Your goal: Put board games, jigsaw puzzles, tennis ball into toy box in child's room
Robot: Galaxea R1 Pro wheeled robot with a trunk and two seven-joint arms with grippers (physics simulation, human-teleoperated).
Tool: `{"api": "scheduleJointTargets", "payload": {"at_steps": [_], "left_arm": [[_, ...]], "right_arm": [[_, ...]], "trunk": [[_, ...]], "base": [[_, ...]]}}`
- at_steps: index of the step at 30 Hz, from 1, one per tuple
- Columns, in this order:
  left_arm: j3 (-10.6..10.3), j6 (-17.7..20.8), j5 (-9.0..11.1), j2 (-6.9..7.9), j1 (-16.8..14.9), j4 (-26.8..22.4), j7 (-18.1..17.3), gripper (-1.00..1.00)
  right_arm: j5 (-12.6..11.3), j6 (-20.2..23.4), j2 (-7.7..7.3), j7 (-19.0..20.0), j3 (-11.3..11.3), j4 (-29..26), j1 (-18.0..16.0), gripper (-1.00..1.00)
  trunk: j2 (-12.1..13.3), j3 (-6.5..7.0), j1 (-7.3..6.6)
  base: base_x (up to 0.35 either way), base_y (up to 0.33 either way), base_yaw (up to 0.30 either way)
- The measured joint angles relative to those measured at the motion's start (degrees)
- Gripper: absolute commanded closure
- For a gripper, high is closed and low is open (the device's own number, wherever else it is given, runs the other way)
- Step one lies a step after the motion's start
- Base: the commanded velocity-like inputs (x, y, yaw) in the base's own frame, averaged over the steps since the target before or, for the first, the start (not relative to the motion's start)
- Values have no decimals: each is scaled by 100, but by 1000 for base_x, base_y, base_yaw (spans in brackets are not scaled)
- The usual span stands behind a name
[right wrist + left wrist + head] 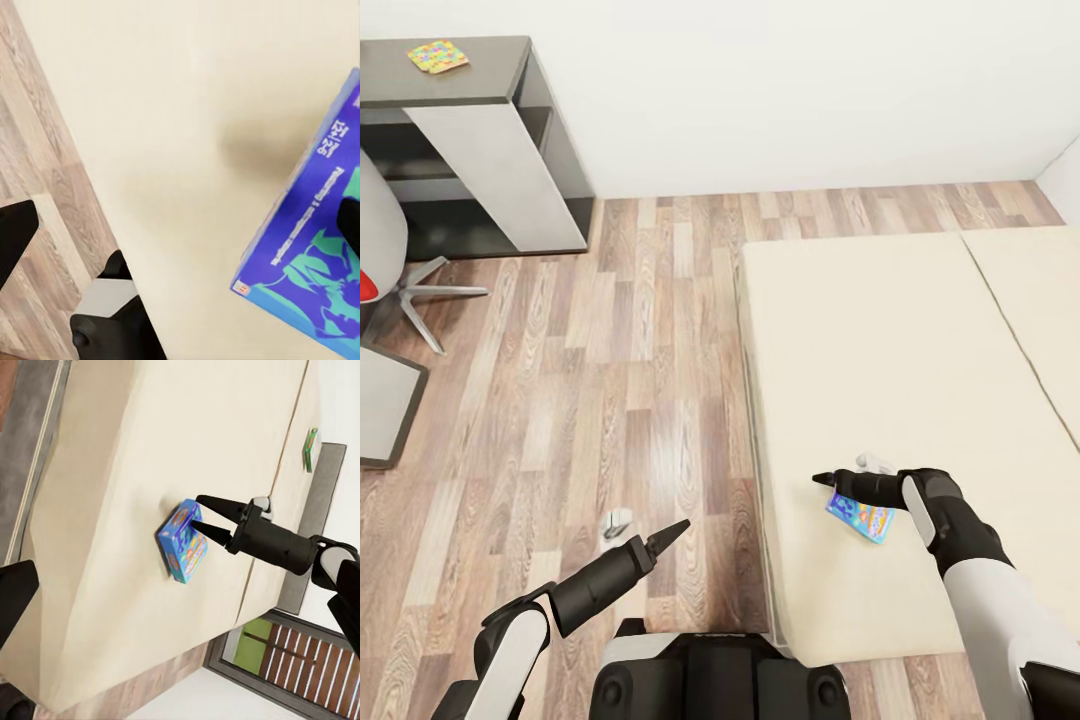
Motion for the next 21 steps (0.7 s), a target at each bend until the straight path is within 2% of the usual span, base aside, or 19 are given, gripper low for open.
{"api": "scheduleJointTargets", "payload": {"at_steps": [4, 10, 21], "left_arm": [[0, -1, -1, 1, -2, 2, -1, -100], [-1, -2, -4, 1, -2, 2, 2, -100], [-2, -3, -13, 1, -2, 2, 1, -100]], "right_arm": [[-85, 35, -73, 22, 2, -23, 6, -100], [-84, 42, -232, 38, 0, -57, 9, -100], [-83, 49, -338, 48, -1, -83, 13, -100]], "trunk": [[1, -1, 12], [1, -1, 12], [1, -1, 12]], "base": [[0, 26, 0], [0, 14, 0], [0, 6, 0]]}}
